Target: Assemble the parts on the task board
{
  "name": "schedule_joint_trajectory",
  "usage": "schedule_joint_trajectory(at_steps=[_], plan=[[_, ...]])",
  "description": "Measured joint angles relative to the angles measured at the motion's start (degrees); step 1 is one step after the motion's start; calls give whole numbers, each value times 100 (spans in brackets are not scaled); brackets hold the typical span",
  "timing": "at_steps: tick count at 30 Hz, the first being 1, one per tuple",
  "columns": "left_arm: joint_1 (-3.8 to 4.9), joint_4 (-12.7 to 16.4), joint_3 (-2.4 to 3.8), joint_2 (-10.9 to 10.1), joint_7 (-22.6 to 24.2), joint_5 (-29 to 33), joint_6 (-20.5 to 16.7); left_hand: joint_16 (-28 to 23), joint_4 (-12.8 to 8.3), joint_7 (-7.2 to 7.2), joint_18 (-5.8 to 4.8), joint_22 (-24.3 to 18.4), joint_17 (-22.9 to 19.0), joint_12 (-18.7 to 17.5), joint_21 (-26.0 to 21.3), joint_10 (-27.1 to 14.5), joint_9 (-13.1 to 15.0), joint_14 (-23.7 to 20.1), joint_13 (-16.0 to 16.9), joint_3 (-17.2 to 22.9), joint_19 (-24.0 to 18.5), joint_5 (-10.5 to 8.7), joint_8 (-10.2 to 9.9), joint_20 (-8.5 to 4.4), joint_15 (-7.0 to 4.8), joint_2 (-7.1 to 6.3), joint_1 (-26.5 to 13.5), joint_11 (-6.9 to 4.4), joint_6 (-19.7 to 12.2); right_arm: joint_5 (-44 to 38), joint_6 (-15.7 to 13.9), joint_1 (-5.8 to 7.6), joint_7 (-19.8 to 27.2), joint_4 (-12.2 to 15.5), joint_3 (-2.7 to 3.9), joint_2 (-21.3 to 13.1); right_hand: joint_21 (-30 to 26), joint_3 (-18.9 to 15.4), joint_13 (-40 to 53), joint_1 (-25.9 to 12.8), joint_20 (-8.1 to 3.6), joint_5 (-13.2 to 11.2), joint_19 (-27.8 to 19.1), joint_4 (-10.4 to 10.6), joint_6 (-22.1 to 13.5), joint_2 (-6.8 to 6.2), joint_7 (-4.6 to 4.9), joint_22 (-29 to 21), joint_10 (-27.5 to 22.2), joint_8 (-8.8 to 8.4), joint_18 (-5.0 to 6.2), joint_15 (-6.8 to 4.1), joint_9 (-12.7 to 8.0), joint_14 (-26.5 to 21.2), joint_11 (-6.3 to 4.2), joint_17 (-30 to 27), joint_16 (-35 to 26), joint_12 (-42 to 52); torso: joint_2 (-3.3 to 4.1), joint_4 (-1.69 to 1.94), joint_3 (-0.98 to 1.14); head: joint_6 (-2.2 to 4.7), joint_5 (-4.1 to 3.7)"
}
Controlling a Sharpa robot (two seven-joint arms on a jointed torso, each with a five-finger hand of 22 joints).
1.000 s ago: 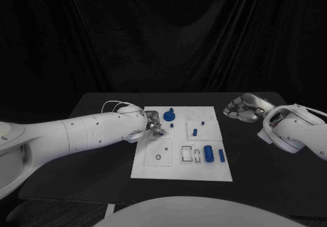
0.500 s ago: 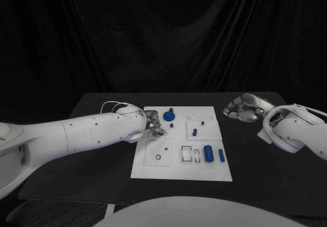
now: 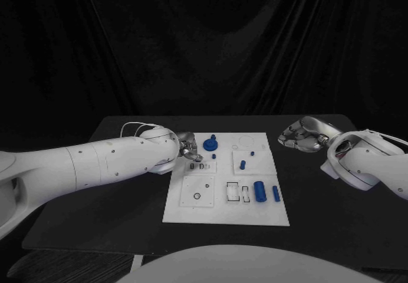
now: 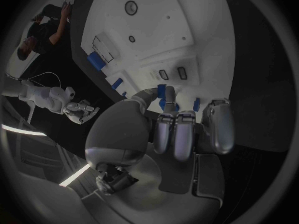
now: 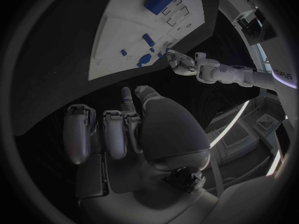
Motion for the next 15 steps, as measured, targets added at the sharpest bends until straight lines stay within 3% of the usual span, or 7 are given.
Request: schedule_joint_trajectory(at_steps=[6, 7, 9, 15], plan=[[117, 25, 0, -17, -30, -1, 117, 0, 17, 0, 0, 0, 0, 0, 0, -19, 0, 21, 0, 18, 4, -13, 0, -4, -21, -41, 32, -19, 15, 0, 5, -2, -4, -2, 0, 3, 0, 0, 0, 0, 0, 0, 0, 0, 0, 0, 0, 0, 0, 0, 0, 0, 0, 0, 0, 0, 0, 0, -2, -1, 2, 0, -4], [138, 19, 0, -16, -33, -1, 165, 0, 30, 1, 0, 0, 0, 0, 0, -19, 0, 21, 0, 32, 20, -68, 0, -20, -21, -74, 35, -19, 15, 0, 5, -2, -5, -2, 0, 4, 0, 0, 0, 0, 0, 0, 0, 0, 0, 0, 0, 0, 0, 0, 0, 0, 0, 0, 0, 0, 0, 0, -3, -2, 2, 0, -4], [185, -16, 1, -7, -38, 6, 327, 0, -200, 12, 0, 0, 0, 0, 0, -19, -11, 21, 0, 339, 21, -283, -1, -21, -21, -133, 1, -19, 27, 0, 7, -3, -8, -3, 0, 4, 0, 0, 0, 0, 0, 0, 0, 0, 0, 0, 0, 0, 0, 0, 0, 0, 0, 0, 0, 0, 0, 0, -3, -2, 2, 0, -1], [359, -231, -3, 107, -60, 181, 1043, 0, -196, 21, 0, 0, 0, 0, 0, -19, -45, 21, 0, 449, 21, -468, -66, -20, -21, -200, 25, -19, 37, 0, 12, -4, -17, -5, 0, 10, 0, 16, 4, 0, 0, 0, 0, -16, 0, 0, 0, -1, 0, 0, 1, 0, -1, 0, 0, 0, 0, 0, -1, -2, 1, 0, -1]])
